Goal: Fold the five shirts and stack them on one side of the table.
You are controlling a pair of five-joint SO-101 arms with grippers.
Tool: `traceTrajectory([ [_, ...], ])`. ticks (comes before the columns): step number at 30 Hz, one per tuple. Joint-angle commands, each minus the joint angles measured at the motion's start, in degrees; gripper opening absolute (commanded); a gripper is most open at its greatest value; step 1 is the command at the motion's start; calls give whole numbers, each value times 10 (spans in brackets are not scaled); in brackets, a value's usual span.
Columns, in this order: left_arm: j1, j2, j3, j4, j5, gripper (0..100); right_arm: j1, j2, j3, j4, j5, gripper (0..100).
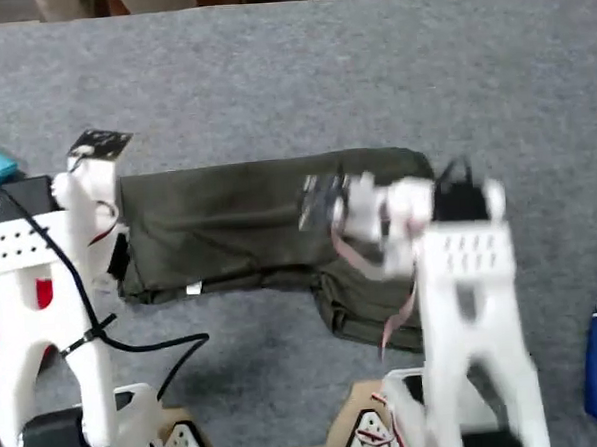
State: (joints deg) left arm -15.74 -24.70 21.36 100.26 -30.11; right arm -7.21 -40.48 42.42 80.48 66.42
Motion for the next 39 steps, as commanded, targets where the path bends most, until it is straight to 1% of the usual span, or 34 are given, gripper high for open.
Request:
traceTrajectory([
  [1,-40,-20,16,1,-2,20,-59,-165,180,-61,-14,27],
  [3,-67,-20,25,1,-2,20,-92,-230,233,-60,-33,27],
  [5,-84,-20,37,1,-2,20,-114,-282,262,-33,-65,41],
  [7,-93,-20,58,1,-2,20,-128,-309,271,11,-69,104],
  [9,-93,-20,84,1,-2,20,-128,-314,275,31,-70,174],
  [11,-91,-20,106,1,-2,20,-127,-310,274,27,-70,208],
  [16,-95,-19,106,1,-5,20,-120,-295,275,25,-69,209],
  [18,-105,-7,74,-4,-5,20,-116,-291,284,11,-69,209],
  [20,-105,29,31,-28,-5,21,-111,-291,305,-4,-69,211],
  [24,-104,148,-85,-99,0,22,-101,-290,328,-25,-69,213],
  [26,-103,209,-152,-122,18,22,-93,-290,333,-29,-70,213],
  [29,-84,295,-252,-145,56,22,-77,-290,337,-33,-70,210],
  [32,-48,382,-321,-165,77,22,-39,-290,374,-57,-70,208],
  [35,-22,455,-371,-168,84,21,-13,-291,397,-76,-70,180],
  [39,-5,516,-428,-167,84,21,-11,-291,400,-77,-70,170],
])
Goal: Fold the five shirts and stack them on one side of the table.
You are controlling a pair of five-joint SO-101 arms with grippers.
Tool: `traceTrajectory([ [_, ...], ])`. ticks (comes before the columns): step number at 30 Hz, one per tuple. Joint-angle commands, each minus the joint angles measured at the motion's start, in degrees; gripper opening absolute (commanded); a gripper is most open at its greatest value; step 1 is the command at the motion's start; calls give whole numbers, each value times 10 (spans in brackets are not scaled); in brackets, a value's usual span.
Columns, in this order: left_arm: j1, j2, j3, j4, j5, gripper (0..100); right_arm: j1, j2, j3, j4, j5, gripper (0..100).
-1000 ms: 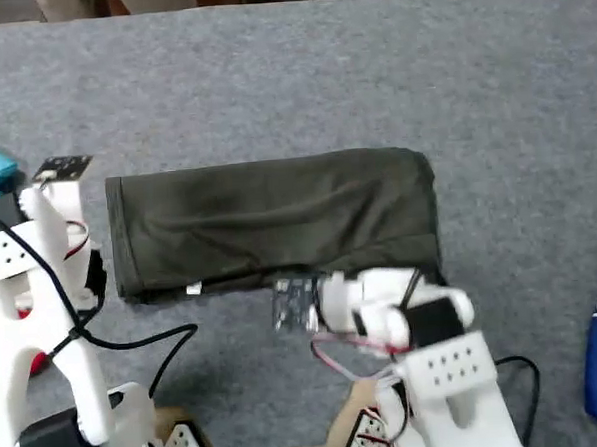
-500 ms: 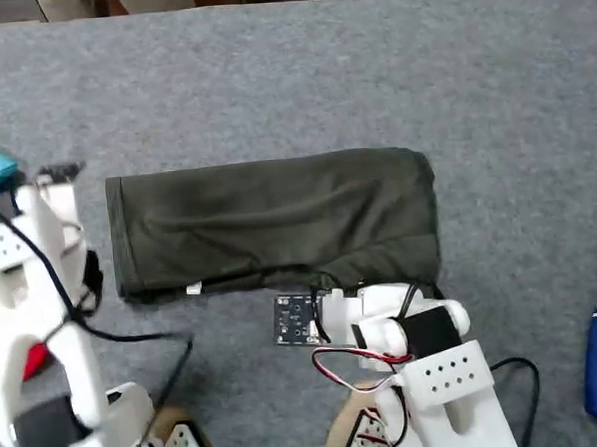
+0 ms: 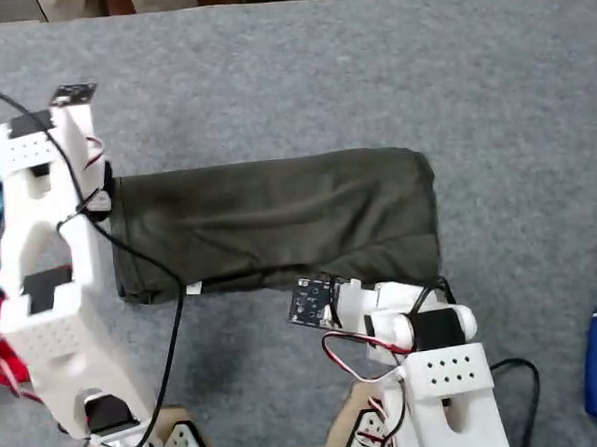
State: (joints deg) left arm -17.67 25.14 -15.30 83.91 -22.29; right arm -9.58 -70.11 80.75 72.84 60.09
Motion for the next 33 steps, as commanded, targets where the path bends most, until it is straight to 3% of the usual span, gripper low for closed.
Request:
traceTrajectory([
  [1,17,28,-74,-4,5,21,15,7,21,-4,-5,171],
  [6,25,65,-105,-5,5,21,16,7,61,-46,15,208],
  [10,25,86,-110,-6,5,21,37,7,73,-13,74,221],
  [24,25,96,-111,-7,12,23,34,6,13,46,77,238],
  [33,25,91,-184,4,127,21,48,7,-99,-164,73,34],
])
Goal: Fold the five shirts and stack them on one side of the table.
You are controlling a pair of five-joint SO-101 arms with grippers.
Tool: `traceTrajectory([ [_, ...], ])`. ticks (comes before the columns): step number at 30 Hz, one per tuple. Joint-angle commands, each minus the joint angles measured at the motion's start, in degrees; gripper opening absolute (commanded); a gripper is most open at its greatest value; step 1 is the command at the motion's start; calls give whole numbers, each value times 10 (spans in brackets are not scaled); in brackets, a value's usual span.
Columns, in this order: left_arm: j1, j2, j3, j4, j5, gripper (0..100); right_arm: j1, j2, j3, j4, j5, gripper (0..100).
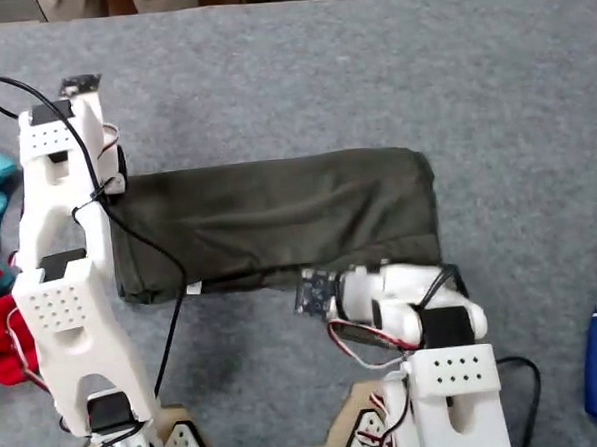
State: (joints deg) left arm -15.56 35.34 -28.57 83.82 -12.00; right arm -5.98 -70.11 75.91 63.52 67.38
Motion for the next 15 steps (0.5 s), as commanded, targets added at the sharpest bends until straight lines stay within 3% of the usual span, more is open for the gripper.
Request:
traceTrajectory([
  [1,4,-11,-64,13,27,21,18,7,-56,-100,0,14],
  [7,40,-6,-115,72,28,21,44,76,-108,-233,-42,9],
  [15,51,3,-106,56,52,21,21,410,-342,-312,-198,9],
])
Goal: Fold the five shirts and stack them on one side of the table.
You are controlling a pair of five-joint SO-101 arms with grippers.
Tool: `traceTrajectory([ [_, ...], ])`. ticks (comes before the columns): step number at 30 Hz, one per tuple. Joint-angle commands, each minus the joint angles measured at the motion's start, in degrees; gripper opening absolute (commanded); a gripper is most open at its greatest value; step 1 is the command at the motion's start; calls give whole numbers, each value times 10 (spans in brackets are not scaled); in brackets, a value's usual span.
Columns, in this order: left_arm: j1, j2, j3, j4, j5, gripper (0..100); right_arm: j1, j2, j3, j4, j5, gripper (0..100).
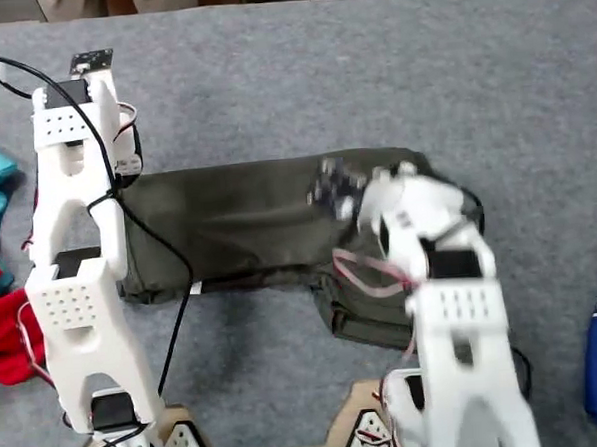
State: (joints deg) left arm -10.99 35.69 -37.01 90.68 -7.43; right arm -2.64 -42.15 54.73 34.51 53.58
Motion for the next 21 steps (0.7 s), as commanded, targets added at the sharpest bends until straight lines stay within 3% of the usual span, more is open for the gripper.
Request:
traceTrajectory([
  [1,5,7,-14,-21,6,21,-16,183,-177,-17,-84,9],
  [5,4,34,-6,-36,4,21,-18,389,-404,55,-156,9],
  [10,1,44,-12,-37,4,21,-18,609,-686,216,-222,9],
  [16,2,45,-10,-36,6,21,-17,766,-975,462,-233,8],
  [21,4,63,-12,-37,6,21,2,867,-1127,574,-244,6],
])
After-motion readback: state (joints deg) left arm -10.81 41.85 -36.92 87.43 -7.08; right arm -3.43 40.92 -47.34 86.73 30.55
